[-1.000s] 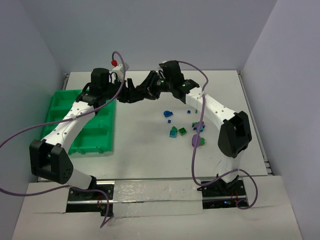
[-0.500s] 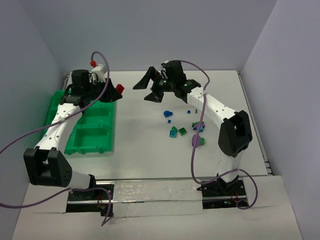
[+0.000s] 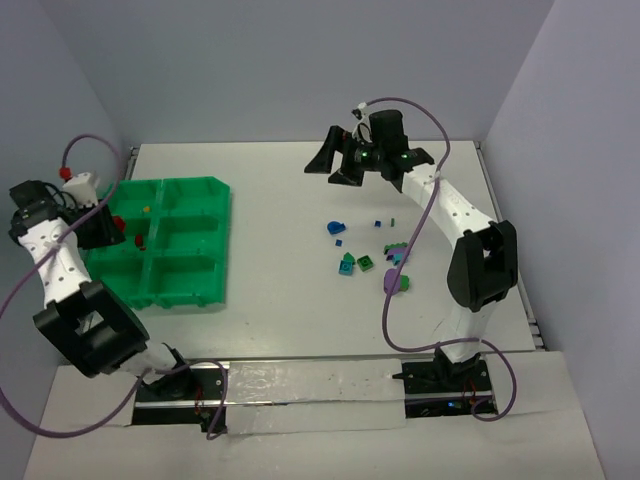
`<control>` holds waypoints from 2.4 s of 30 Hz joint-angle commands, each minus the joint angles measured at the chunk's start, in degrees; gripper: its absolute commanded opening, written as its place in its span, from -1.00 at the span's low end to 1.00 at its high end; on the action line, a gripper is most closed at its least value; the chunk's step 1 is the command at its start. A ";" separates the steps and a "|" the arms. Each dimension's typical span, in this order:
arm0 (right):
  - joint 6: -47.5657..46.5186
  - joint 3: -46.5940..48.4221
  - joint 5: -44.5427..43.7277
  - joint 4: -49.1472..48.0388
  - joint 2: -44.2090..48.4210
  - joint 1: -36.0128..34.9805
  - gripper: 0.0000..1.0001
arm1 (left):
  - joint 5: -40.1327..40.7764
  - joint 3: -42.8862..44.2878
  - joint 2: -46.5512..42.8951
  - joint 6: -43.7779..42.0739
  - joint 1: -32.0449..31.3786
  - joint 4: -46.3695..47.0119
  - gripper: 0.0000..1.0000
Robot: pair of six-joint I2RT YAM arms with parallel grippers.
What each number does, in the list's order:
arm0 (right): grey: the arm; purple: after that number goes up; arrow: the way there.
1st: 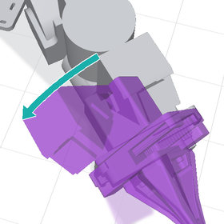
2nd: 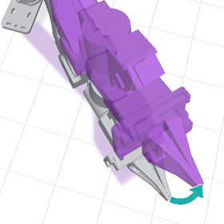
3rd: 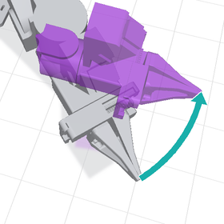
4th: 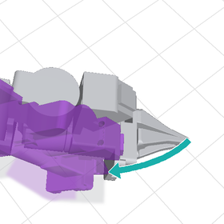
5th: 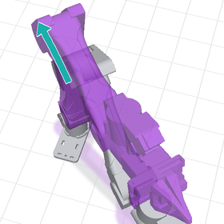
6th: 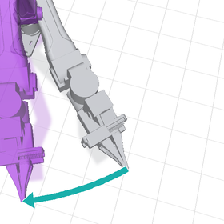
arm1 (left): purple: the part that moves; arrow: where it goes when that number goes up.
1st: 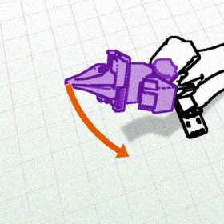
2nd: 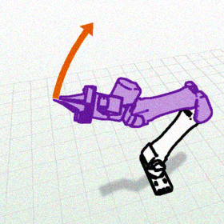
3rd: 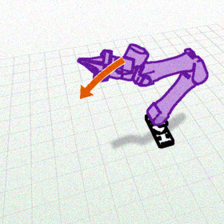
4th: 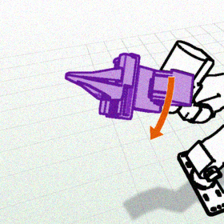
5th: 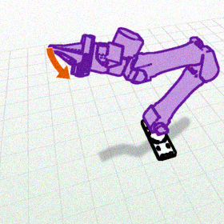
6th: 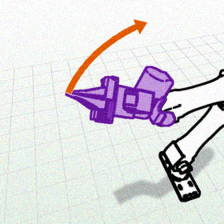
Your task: Sort the legos into containers by color
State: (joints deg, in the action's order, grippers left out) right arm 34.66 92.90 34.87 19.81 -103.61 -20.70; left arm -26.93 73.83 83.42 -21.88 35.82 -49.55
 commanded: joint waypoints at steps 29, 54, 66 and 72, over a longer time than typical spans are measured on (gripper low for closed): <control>-17.20 0.89 -0.63 10.45 3.15 2.48 1.00 | 10.64 12.95 22.07 -3.21 -5.23 3.51 -0.29; -51.24 -15.86 -19.56 34.82 14.03 6.02 0.44 | 12.70 12.55 5.44 -4.20 -20.00 8.92 0.45; -68.50 -30.30 -22.40 37.23 18.49 5.21 0.49 | 6.32 12.12 2.29 -2.34 -24.21 8.90 0.48; -84.40 -35.40 -20.02 32.83 20.47 8.60 0.29 | 4.87 11.91 1.75 -2.68 -25.55 8.77 0.50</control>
State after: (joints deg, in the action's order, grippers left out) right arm -36.61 59.42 13.58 56.29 -85.66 -14.50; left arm -19.12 85.52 87.47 -24.60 11.22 -42.17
